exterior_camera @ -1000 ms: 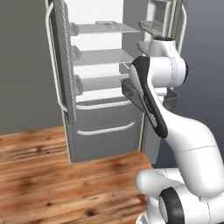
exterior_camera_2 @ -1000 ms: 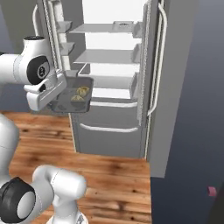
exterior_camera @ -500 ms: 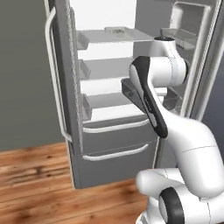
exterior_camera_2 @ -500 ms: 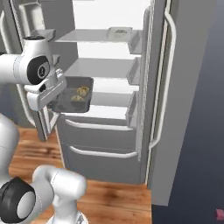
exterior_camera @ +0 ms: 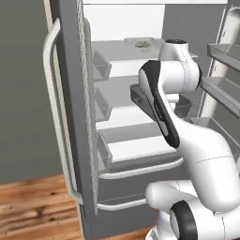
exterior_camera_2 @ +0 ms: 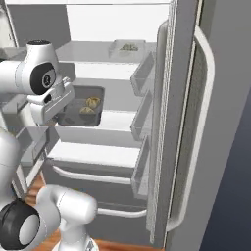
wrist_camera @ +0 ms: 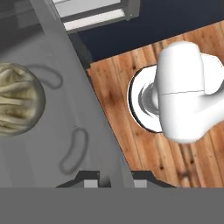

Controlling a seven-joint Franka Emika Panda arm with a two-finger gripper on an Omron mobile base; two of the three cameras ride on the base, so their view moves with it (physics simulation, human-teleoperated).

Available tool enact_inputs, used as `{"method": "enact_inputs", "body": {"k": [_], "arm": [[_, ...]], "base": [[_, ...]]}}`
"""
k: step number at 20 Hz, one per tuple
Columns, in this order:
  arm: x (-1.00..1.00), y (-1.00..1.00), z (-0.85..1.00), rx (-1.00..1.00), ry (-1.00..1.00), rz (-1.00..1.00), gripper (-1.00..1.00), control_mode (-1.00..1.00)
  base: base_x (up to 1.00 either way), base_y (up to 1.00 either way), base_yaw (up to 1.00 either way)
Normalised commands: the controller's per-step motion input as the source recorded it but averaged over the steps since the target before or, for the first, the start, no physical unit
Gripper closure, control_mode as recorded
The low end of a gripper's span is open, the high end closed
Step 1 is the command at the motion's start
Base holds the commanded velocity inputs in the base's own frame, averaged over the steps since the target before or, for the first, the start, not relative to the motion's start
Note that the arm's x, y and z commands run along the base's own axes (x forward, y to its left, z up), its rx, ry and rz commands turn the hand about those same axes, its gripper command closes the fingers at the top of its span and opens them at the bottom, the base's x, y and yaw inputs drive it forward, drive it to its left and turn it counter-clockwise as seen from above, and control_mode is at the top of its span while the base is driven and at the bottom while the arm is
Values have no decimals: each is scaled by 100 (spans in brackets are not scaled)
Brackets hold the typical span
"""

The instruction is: Place two dumplings into each of the tupperware containers and then place the containers in the fridge.

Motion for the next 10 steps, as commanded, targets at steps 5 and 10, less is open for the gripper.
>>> {"method": "enact_inputs", "body": {"k": [5,10], "arm": [[0,0,0,0,0,0,100,100],[0,0,0,0,0,0,100,100]], "base": [[100,-33,4],[75,-9,1]]}}
